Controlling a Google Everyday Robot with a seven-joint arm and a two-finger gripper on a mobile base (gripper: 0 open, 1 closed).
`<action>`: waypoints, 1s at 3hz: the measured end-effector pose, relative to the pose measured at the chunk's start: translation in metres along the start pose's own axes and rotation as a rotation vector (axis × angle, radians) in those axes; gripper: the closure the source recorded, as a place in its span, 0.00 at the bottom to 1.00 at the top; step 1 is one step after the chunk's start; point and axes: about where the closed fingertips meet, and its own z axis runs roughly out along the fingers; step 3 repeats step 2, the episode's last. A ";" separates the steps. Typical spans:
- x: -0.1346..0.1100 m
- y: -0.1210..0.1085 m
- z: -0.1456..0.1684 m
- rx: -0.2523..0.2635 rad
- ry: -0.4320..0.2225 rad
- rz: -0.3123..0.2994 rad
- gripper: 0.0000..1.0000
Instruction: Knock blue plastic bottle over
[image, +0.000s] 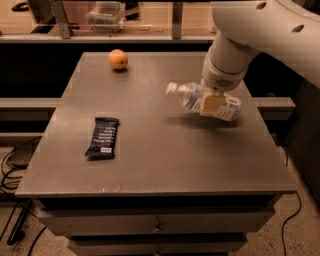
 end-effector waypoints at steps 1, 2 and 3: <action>0.000 0.001 0.000 0.002 0.003 -0.001 0.00; 0.001 0.000 0.000 0.004 0.007 -0.002 0.00; 0.001 0.000 0.000 0.004 0.007 -0.002 0.00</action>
Offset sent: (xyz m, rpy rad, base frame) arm -0.0010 0.0003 -0.0003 -0.0014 -0.0006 -0.0007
